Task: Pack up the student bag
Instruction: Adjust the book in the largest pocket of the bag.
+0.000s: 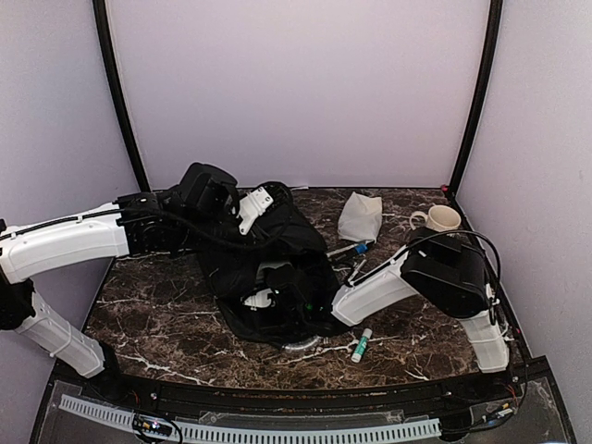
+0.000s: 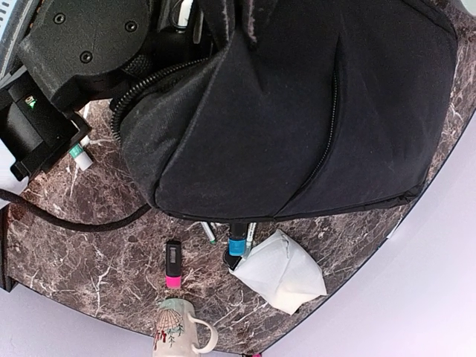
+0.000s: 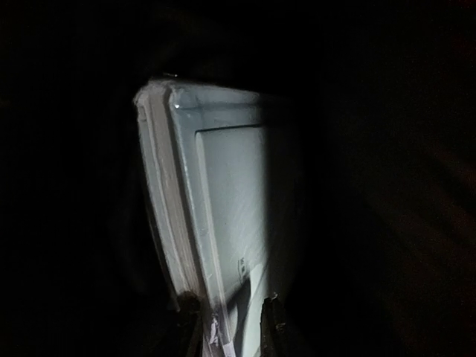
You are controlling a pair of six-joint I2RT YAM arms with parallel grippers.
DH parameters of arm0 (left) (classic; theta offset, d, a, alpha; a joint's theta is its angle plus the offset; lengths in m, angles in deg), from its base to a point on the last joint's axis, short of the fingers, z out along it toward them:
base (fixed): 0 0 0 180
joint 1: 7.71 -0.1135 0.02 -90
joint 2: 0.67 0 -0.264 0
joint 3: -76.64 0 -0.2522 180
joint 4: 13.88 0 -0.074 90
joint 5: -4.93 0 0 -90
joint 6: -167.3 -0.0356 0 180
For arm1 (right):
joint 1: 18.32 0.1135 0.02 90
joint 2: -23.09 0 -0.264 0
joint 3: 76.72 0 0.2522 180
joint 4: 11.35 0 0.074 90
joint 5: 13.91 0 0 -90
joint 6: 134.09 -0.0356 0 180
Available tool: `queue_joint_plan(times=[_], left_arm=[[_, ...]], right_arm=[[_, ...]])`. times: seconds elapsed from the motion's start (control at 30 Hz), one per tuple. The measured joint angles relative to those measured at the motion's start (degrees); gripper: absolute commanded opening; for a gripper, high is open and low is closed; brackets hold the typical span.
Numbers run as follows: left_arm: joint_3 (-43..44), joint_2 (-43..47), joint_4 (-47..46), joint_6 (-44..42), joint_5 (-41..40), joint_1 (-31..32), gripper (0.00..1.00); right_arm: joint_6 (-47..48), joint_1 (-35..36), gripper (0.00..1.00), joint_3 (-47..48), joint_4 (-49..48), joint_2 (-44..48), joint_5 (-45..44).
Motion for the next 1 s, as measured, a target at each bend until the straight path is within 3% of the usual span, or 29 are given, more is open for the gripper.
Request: queue_joint_plan(times=[0.3,0.47,0.77,1.0], left_arm=[[-0.46,0.92,-0.04,-0.02,0.00,-1.29,0.00],[-2.47,2.43,-1.51,-0.02,0.22,-2.47,0.00],[-4.02,2.49,-2.56,-2.01,1.20,-7.32,0.00],[-4.07,-1.88,-2.64,-5.27,3.78,-9.53,0.00]], right_arm=[[1.20,0.66,0.37,1.29,-0.17,-0.81,-1.05],[-1.53,3.13,0.44,-0.17,6.84,3.34,-0.42],[-11.52,6.75,0.47,-0.35,29.31,18.84,9.51],[-19.65,2.56,0.46,-2.25,49.99,31.41,24.00]])
